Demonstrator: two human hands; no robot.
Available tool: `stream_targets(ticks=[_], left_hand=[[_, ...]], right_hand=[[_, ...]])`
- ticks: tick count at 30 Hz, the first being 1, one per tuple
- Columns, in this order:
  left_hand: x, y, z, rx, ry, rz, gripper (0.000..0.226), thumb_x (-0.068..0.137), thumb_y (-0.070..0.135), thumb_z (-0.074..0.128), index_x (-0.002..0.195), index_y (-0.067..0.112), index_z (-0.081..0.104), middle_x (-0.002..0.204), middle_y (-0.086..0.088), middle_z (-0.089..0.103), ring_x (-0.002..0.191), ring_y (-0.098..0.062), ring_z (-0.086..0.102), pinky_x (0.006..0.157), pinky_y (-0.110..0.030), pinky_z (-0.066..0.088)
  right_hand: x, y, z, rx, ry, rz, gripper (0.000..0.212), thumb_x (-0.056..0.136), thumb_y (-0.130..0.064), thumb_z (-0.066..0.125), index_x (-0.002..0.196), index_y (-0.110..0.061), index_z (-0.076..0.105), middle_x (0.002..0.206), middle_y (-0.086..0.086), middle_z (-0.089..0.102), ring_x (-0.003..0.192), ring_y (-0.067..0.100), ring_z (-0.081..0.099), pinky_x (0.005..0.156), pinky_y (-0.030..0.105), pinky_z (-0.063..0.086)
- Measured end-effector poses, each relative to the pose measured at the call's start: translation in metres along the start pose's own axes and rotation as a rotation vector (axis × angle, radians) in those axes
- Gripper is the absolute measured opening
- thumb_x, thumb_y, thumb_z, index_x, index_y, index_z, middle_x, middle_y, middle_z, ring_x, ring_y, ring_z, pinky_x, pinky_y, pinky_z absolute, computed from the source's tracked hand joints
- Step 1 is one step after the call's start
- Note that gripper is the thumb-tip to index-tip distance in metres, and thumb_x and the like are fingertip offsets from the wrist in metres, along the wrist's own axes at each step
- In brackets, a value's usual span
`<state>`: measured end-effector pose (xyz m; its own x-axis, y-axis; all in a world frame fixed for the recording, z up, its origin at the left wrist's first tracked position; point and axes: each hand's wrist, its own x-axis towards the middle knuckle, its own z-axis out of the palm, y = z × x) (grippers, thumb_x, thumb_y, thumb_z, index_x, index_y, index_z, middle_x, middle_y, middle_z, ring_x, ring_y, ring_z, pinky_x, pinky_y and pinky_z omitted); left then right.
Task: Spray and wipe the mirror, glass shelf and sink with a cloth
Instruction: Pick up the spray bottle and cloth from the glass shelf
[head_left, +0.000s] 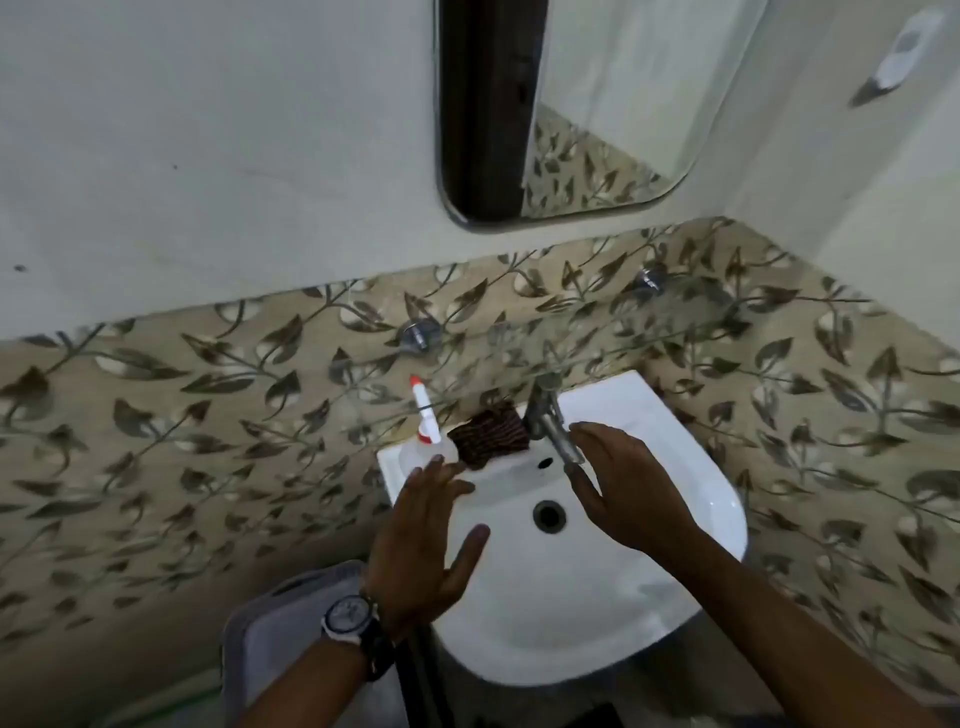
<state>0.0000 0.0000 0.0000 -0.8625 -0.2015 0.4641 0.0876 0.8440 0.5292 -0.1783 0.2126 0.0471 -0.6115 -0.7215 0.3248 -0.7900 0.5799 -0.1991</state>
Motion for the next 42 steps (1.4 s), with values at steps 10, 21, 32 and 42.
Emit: stream_targets(ticks=[10,21,32,42], left_hand=[[0.045,-0.050,0.012,-0.129,0.165,-0.604,0.079,0.087,0.039,0.080,0.140,-0.008,0.045,0.131,-0.023,0.054,0.124,-0.038,0.052,0.096,-0.034,0.041],[0.090,-0.066,0.057,-0.390,0.318,-0.567,0.087,0.088,0.027,0.084,0.157,0.007,0.035,0.160,-0.008,0.045,0.144,-0.029,0.049,0.117,-0.034,0.044],[0.102,-0.096,0.076,-0.312,0.371,-0.553,0.083,0.087,0.018,0.083,0.153,-0.003,0.037,0.145,-0.021,0.059,0.132,-0.035,0.061,0.113,-0.044,0.049],[0.096,-0.088,0.085,-0.259,0.276,-0.488,0.063,0.099,0.012,0.065,0.155,-0.004,0.040,0.137,-0.038,0.061,0.129,-0.055,0.059,0.114,-0.056,0.044]], right_hand=[[0.063,0.007,0.101,0.063,-0.323,0.053,0.052,0.087,-0.028,0.063,0.132,-0.002,0.061,0.135,0.020,0.062,0.119,0.040,0.062,0.096,0.048,0.056],[0.121,0.002,0.182,-0.127,-0.681,0.029,0.077,0.095,-0.029,0.065,0.157,-0.044,0.021,0.168,0.010,0.003,0.149,0.056,0.005,0.110,0.068,0.037],[0.113,0.002,0.186,-0.561,-0.598,-0.198,0.071,0.073,-0.011,0.067,0.142,-0.024,0.059,0.133,0.023,0.065,0.102,0.060,0.065,0.056,0.047,0.061],[0.092,0.008,0.173,0.154,-0.153,0.050,0.068,0.086,0.010,0.056,0.145,-0.024,0.055,0.135,0.010,0.064,0.095,0.030,0.071,0.066,0.034,0.062]])
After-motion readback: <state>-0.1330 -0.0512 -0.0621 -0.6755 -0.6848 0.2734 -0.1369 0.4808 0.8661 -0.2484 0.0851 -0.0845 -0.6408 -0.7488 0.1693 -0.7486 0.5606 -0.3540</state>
